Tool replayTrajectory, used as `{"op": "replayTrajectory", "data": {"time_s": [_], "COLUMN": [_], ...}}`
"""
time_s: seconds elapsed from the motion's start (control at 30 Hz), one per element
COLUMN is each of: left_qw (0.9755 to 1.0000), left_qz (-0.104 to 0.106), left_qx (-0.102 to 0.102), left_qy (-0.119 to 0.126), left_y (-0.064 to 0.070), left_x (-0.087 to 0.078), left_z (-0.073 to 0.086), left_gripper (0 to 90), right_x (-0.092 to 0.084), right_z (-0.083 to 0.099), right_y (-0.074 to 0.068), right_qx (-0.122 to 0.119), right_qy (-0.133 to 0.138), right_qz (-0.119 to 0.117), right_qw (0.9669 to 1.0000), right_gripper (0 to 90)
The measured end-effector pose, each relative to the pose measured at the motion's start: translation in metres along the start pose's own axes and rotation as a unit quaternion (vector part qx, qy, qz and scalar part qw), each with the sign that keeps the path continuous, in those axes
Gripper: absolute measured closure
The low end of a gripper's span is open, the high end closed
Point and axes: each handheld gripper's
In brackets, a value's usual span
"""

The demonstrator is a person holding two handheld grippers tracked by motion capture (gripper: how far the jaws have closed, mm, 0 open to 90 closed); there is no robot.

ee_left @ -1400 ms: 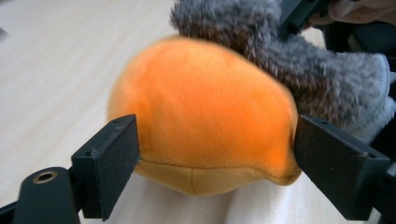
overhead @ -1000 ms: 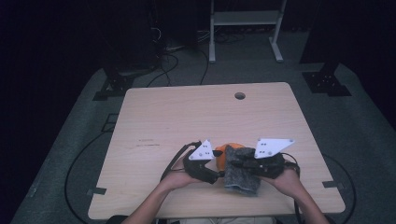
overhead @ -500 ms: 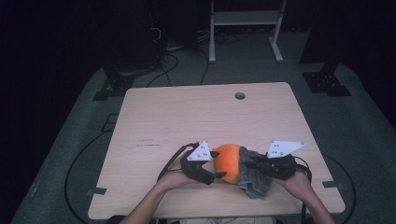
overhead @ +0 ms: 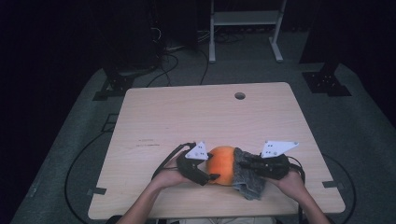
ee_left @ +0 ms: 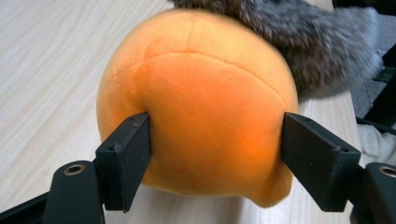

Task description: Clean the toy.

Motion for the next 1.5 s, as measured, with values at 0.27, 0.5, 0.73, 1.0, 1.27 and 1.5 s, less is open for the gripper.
{"op": "replayTrajectory", "data": {"time_s": [0.27, 0.5, 0.73, 1.0, 1.27, 1.5], "left_qw": [0.9981, 0.9988, 0.9992, 0.9969, 0.9965, 0.9907], "left_qz": [-0.022, -0.024, -0.008, -0.021, -0.038, -0.087], "left_qx": [-0.004, -0.020, -0.034, -0.065, -0.031, 0.052], "left_qy": [0.058, 0.037, 0.022, 0.040, 0.067, 0.090], "left_y": [0.005, -0.001, -0.011, -0.013, -0.003, 0.013], "left_x": [0.011, 0.010, 0.004, 0.014, 0.010, 0.022], "left_z": [-0.009, 0.001, 0.009, -0.003, -0.003, -0.008], "left_gripper": [14.4, 20.4, 21.1, 3.1, 32.2, 32.0], "right_x": [-0.001, 0.010, 0.004, 0.005, 0.001, -0.005], "right_z": [-0.006, -0.019, 0.005, 0.008, 0.010, -0.009], "right_y": [-0.008, -0.014, -0.003, -0.008, -0.004, 0.003], "right_qx": [-0.011, -0.036, -0.009, -0.019, -0.006, 0.000], "right_qy": [0.009, 0.009, -0.017, -0.024, -0.015, 0.059], "right_qz": [0.003, -0.002, 0.011, 0.009, 0.011, 0.031], "right_qw": [0.9999, 0.9993, 0.9998, 0.9995, 0.9998, 0.9978], "right_gripper": [80.3, 80.4, 80.4, 80.4, 80.5, 80.5]}}
Point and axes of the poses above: each handheld gripper's, and its own axes: x roughly forward along the jaws, z roughly out of its underside, y roughly to its right, and after that the axes turned 12 degrees about -x, right-handed
